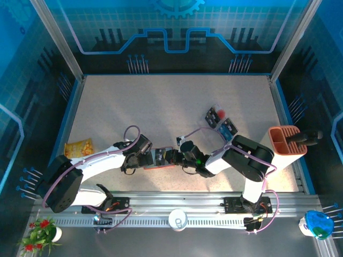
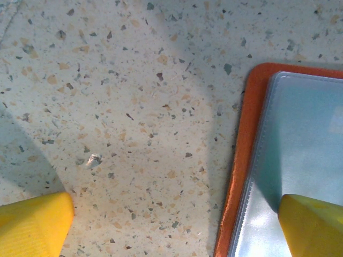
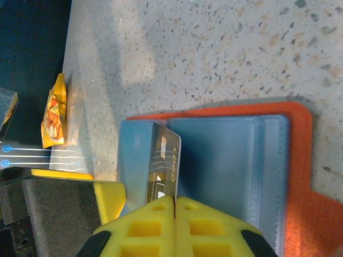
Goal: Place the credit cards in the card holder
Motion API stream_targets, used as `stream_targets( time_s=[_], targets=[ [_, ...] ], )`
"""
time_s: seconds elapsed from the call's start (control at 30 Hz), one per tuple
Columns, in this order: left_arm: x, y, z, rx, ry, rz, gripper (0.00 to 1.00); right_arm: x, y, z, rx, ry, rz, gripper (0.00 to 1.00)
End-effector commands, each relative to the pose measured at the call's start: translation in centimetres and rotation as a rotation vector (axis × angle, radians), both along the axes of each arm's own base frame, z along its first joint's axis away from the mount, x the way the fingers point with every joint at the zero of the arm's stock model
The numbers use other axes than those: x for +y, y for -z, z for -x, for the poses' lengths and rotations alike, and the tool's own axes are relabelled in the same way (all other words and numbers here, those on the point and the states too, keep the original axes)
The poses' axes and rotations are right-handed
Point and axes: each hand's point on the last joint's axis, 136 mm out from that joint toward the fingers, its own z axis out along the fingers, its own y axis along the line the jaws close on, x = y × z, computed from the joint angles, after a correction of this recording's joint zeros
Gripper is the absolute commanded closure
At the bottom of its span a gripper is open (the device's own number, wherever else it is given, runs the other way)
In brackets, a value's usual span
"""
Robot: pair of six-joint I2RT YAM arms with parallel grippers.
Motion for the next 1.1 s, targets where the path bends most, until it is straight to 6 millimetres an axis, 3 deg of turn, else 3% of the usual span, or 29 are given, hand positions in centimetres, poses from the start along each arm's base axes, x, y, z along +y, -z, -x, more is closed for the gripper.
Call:
stream_targets(
  time_s=[0.0,0.5,0.73,0.93,1.07],
  targets=[
    [1.3,1.1,1.1,0.036,-0.018,-0.058,0.01,-0.2,1.0,0.9,0.042,-0.004,0.044,1.00],
    [1.1,0.9,0.9,0.027,-0.016,-0.051,0.01,1.4,2.6,1.7,0.129,-0.081,0.132,1.00],
    [0.5,-0.7,-0.1,-0.007,-0.008,-0.030,0.01,2.4,2.9,2.1,0.145,-0.156,0.167,1.00],
    [0.7,-2.2,-0.7,-0.046,-0.064,0.024,0.01,2.4,0.2,1.9,0.078,-0.252,0.234,0.67],
    [2.0,-2.5,-0.4,-0.055,-0.116,0.019,0.01,1.8,-1.9,1.3,0.019,-0.291,0.312,0.61]
  ],
)
